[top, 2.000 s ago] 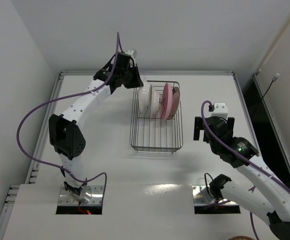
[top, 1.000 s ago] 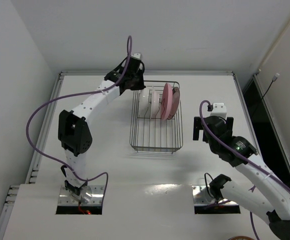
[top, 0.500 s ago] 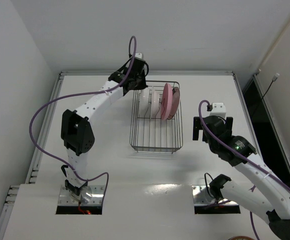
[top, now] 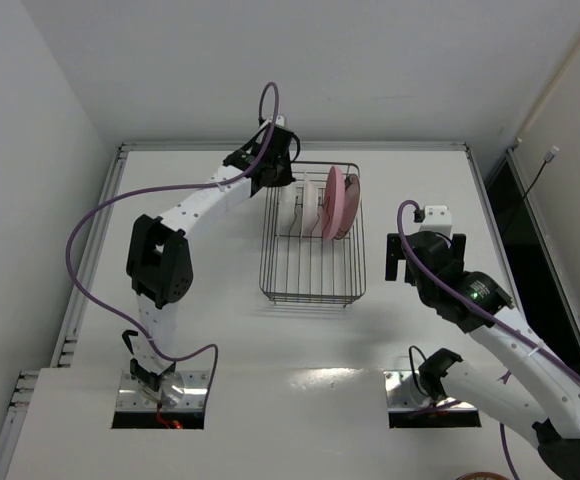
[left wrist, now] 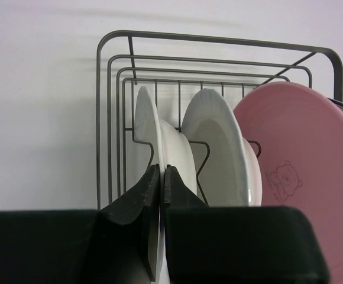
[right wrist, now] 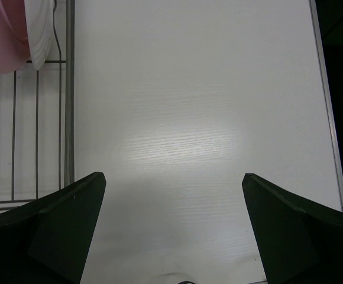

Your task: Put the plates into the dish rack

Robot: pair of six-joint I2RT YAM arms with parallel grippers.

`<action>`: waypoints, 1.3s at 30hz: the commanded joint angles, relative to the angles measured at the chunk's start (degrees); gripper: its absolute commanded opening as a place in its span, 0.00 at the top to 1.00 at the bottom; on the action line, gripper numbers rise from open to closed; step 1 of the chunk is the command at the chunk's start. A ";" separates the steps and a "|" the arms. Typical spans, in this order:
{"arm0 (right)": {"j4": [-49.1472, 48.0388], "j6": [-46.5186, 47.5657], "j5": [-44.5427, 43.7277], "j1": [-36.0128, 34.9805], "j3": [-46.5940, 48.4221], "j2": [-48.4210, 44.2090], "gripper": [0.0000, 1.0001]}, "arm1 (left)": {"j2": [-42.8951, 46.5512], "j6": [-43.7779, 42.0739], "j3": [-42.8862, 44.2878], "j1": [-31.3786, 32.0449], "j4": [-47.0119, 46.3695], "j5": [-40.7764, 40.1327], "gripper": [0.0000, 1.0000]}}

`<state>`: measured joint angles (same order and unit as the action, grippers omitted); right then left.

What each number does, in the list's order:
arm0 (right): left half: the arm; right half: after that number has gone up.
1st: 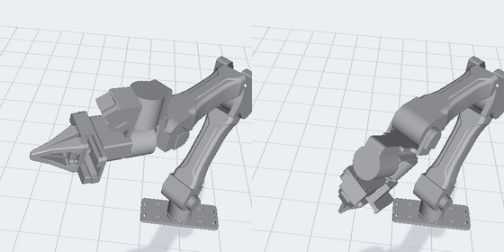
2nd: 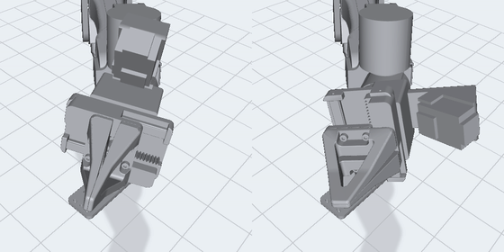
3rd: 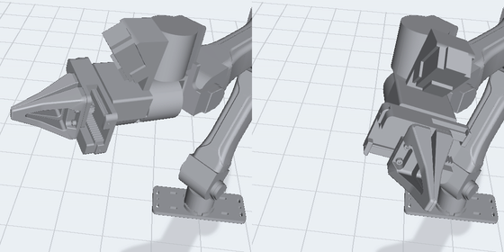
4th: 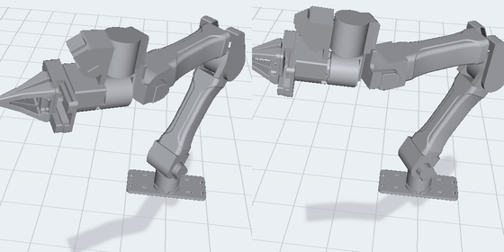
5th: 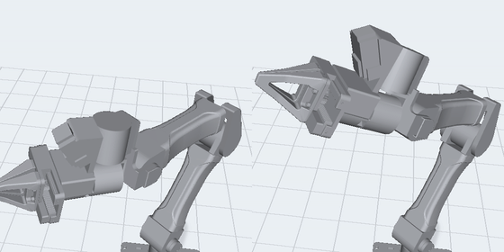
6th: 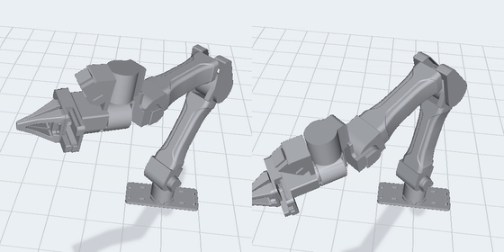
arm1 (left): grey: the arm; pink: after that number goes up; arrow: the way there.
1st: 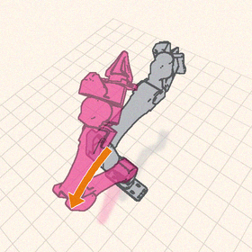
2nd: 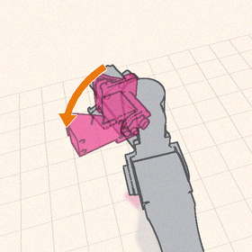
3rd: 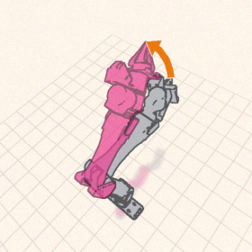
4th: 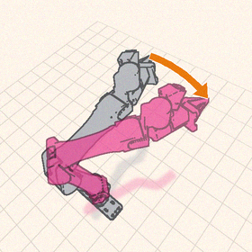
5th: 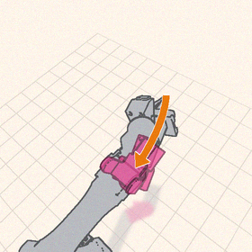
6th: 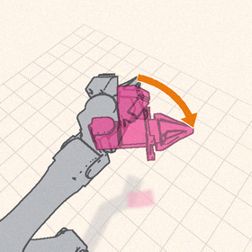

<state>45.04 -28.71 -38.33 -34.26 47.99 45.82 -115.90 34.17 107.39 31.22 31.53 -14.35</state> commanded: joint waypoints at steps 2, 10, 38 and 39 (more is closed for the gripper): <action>-2.23 -0.47 0.09 0.16 -0.26 0.06 0.00 | -2.40 -0.60 -2.36 0.77 5.47 2.47 1.00; -2.23 -0.47 0.09 0.16 -0.26 0.58 0.00 | -0.12 -0.07 0.89 0.77 5.47 5.55 0.49; 1.28 0.58 10.11 -0.37 10.89 4.10 0.00 | 27.38 9.05 3.35 4.54 3.37 15.65 0.01; 2.59 0.58 10.11 -0.37 11.51 4.10 0.00 | 30.52 10.46 3.35 5.94 2.84 15.67 0.01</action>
<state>46.81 -27.68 -29.12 -34.30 55.55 50.96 -91.72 38.37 111.11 34.61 36.05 -1.96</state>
